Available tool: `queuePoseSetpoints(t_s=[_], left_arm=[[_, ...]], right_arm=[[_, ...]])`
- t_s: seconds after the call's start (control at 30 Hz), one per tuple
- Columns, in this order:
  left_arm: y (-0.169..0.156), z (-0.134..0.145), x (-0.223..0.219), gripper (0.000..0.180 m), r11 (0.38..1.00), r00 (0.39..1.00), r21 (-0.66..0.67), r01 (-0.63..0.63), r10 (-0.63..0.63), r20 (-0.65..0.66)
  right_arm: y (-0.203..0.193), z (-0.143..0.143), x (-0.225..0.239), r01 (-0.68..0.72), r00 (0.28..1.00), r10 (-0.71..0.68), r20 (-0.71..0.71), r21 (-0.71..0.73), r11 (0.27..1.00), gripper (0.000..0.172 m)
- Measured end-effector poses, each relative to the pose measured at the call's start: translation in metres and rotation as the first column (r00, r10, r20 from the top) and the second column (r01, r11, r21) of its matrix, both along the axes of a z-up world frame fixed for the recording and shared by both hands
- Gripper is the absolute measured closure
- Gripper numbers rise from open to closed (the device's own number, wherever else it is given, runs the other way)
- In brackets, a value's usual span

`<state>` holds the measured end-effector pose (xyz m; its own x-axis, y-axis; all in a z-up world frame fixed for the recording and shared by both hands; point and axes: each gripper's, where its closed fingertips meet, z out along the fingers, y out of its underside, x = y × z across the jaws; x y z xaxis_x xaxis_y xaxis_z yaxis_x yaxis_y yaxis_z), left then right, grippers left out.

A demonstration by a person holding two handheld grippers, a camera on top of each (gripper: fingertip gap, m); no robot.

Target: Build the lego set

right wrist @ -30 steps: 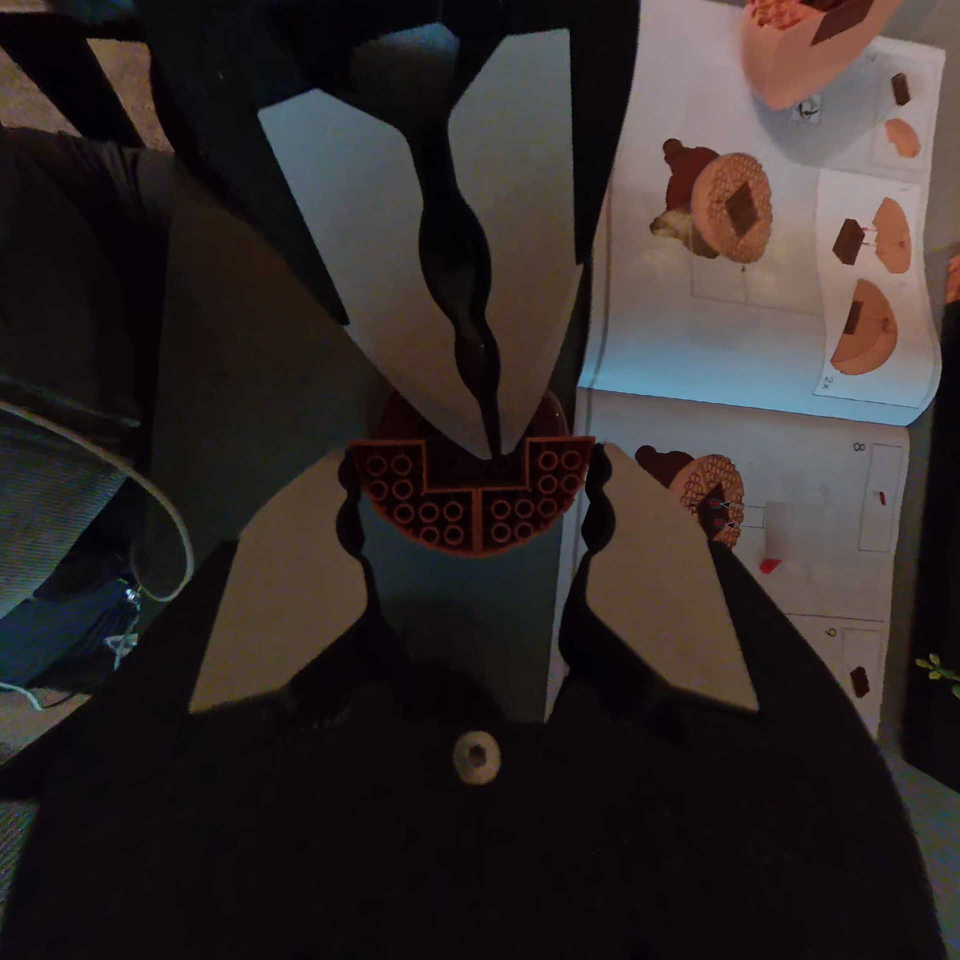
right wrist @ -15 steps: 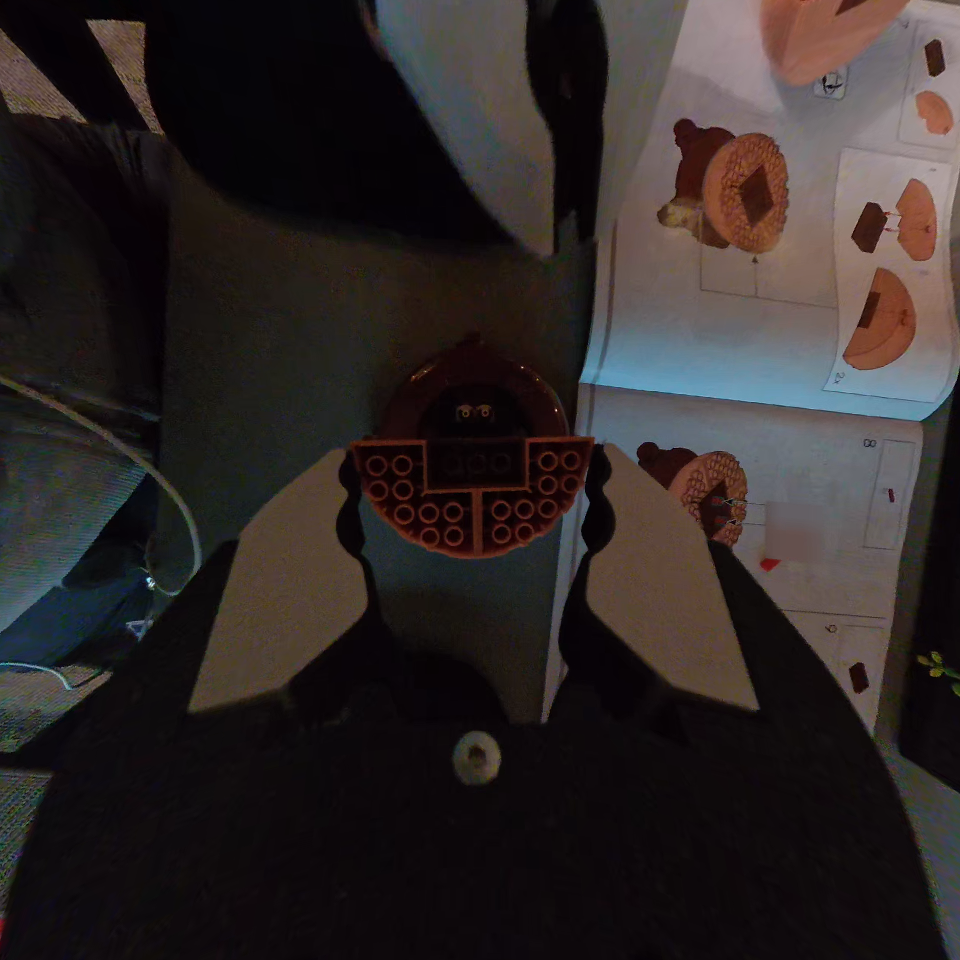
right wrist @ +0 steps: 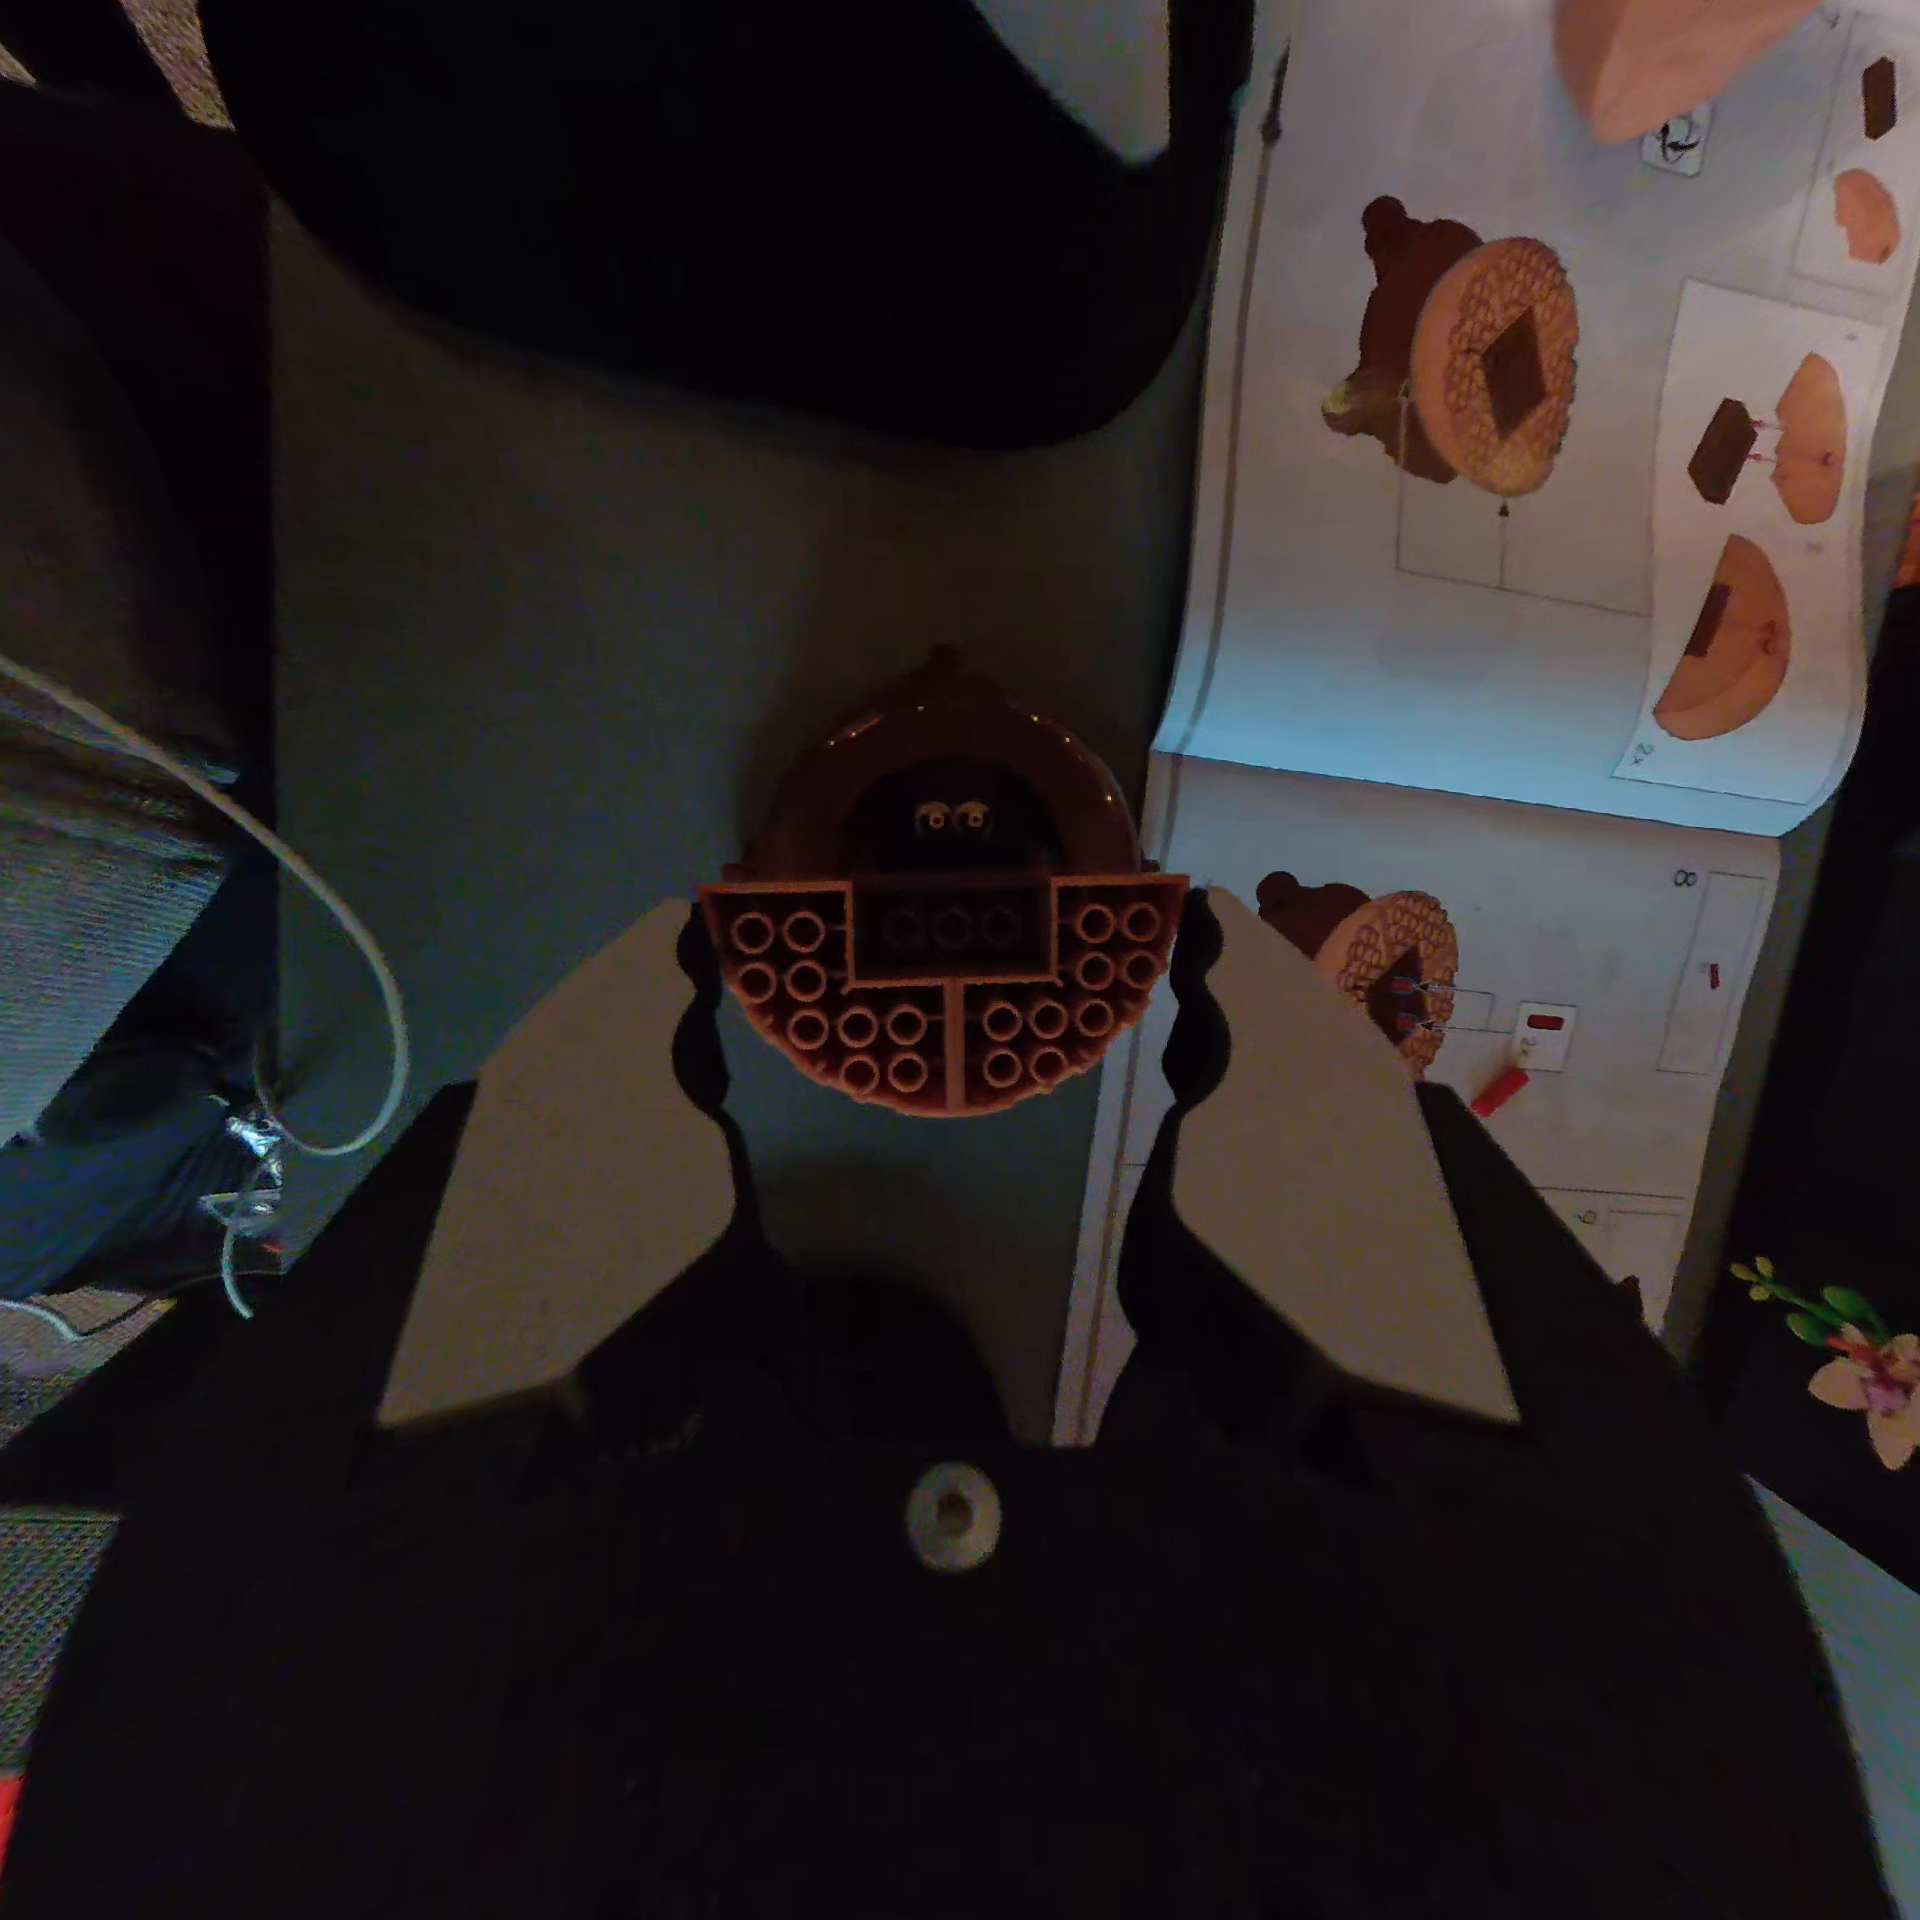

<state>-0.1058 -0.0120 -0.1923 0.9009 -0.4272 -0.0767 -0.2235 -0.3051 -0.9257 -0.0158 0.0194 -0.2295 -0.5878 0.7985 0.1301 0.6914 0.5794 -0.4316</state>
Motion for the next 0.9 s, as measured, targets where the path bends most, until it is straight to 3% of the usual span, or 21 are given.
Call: queuePoseSetpoints(t_s=[0.17,0.37,0.77,0.9], left_arm=[[-0.025,0.011,-0.027,0.173,0.995,0.995,0.043,-0.094,0.093,0.021],[-0.055,-0.006,-0.044,0.172,0.988,0.988,0.021,-0.153,0.152,0.012],[-0.061,-0.01,-0.046,0.173,0.986,0.986,0.068,-0.152,0.146,0.084],[-0.062,-0.008,-0.048,0.173,0.984,0.986,0.09,-0.154,0.147,0.081]], right_arm=[[0.002,0.0,0.0,0.006,1.0,-0.006,0.006,0.009,1.0,0.089],[0.003,-0.001,0.0,-0.008,0.997,0.007,0.072,0.013,1.0,0.089],[0.0,-0.001,-0.004,-0.006,0.98,-0.011,0.199,0.084,0.996,0.089],[0.003,-0.001,-0.001,-0.013,0.986,0.009,0.166,0.022,1.0,0.089]])
